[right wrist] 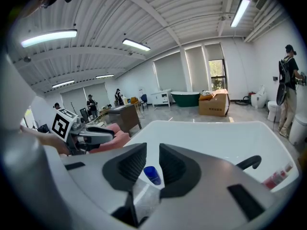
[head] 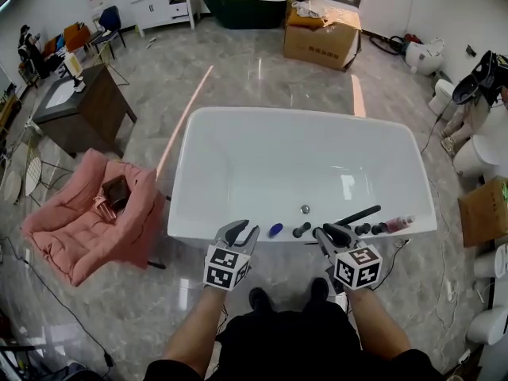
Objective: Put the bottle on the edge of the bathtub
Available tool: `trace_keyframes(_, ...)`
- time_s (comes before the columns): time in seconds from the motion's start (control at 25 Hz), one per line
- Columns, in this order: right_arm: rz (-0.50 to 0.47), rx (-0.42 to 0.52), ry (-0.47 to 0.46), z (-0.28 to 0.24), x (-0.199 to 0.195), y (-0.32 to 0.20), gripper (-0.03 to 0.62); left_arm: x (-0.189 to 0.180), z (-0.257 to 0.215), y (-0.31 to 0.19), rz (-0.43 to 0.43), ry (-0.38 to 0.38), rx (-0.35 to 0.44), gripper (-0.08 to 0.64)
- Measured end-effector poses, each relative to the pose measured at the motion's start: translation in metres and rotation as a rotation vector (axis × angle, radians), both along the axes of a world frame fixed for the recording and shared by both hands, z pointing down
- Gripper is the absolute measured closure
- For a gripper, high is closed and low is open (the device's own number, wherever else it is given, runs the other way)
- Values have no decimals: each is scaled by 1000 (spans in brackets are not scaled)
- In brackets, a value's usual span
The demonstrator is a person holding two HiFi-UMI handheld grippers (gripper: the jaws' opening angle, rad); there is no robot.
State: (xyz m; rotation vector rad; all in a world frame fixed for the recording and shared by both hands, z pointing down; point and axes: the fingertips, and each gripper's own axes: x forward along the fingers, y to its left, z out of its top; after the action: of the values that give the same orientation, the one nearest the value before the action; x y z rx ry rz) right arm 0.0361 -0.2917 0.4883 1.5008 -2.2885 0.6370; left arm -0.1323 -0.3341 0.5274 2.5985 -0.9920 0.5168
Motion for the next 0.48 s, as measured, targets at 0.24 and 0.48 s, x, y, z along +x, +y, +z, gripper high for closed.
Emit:
trace_keyframes(0.24,8,22,-13,-11,63,3,514,32,-20,-3,-84,-37,7,492)
trace_keyframes(0.48,1,62,-49,-23,116,0,541,59,-38,-1,-163,-4,9,511)
